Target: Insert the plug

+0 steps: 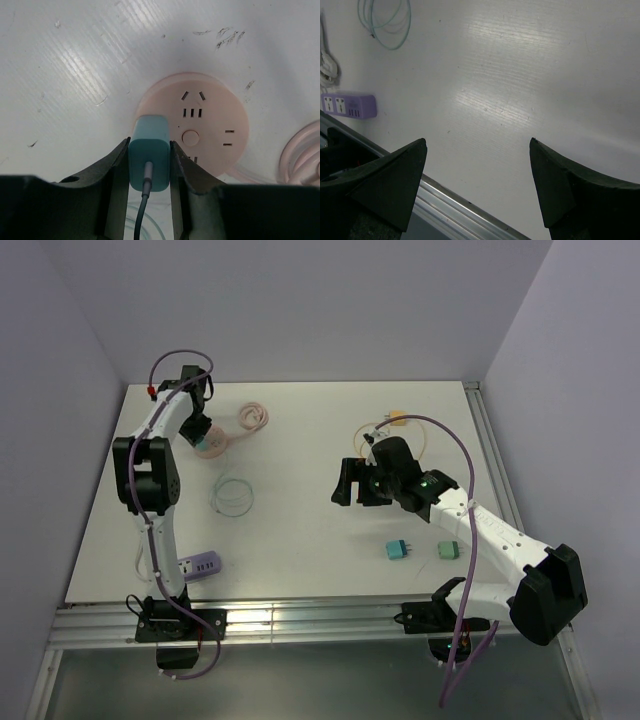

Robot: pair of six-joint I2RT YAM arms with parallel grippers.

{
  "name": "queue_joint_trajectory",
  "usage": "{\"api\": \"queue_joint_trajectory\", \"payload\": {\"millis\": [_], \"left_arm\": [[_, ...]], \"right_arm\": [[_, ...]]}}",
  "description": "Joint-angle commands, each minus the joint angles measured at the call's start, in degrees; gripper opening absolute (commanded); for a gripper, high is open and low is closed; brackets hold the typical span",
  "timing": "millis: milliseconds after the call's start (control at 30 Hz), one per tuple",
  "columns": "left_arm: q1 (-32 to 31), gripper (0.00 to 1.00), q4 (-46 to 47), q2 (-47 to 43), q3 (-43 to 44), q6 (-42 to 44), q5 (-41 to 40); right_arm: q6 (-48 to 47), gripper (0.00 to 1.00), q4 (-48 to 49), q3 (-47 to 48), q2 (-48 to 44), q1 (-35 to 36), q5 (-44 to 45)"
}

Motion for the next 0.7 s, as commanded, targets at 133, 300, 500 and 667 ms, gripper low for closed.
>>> {"api": "queue_joint_trajectory", "payload": {"millis": [133, 300, 500, 667], "left_arm": [[-1.13, 0.00, -0.36, 2.26, -16.17, -1.26, 5.03], [-0.51, 0.00, -1.31, 2.78, -14.52, -0.11, 4.77], [-0.51, 0.00, 2.19, -2.22, -14.34, 2.43, 5.03], [-0.51, 0.08, 4.66, -6.61, -13.37, 4.02, 6.53]], "right_arm": [[0.54, 0.90, 2.07, -0.57, -0.92, -0.38, -0.30], [0.54, 0.90, 1.81, -0.83, -2.50, -0.38, 0.05], [0.10, 0.90, 1.28, -1.36, -3.64, -0.38, 0.84], [0.19, 0.90, 1.37, -1.80, -4.08, -0.38, 0.93]]}}
